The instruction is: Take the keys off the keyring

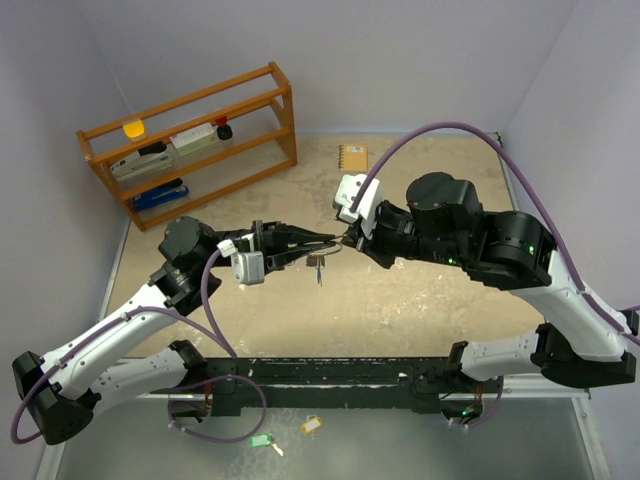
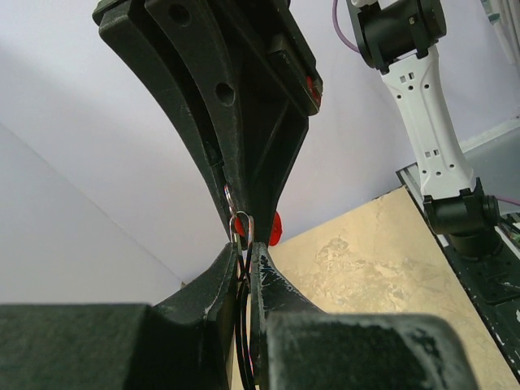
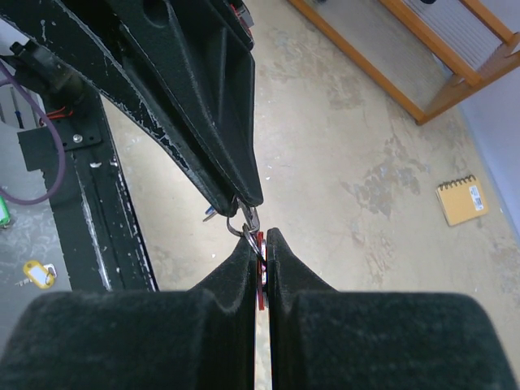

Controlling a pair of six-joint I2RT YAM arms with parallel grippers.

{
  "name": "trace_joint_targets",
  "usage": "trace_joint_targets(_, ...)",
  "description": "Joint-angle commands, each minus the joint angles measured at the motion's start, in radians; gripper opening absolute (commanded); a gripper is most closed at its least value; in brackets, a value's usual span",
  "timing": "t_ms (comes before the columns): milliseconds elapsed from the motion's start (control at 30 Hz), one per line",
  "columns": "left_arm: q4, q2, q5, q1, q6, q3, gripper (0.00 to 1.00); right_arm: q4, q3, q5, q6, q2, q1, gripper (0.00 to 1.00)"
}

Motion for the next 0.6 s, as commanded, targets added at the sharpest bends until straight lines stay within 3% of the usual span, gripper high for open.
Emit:
trace_joint_targets(0,-0.024,0.003,0.048,-0.009,-0.008,0.023,0.00,0.145,-0.012,0.000,-0.005,-0.045,-0.006,0.00)
trace_joint_targets(167,-0.007,-0.013,0.042,-0.010,-0.005,0.016,0.00,0.137,-0.018,0.029,-0.003,-0.024,-0.005,0.04)
trace_joint_targets(400,0.025,-0.012,0.032,-0.010,-0.018,0.008,0.00,0.166,-0.064,0.034,0.009,-0.027,-0.004,0.22)
trace_joint_targets(567,0.025,-0.020,0.013,-0.010,-0.015,0.006,0.00,0.169,-0.082,0.034,0.013,-0.039,-0.005,0.18)
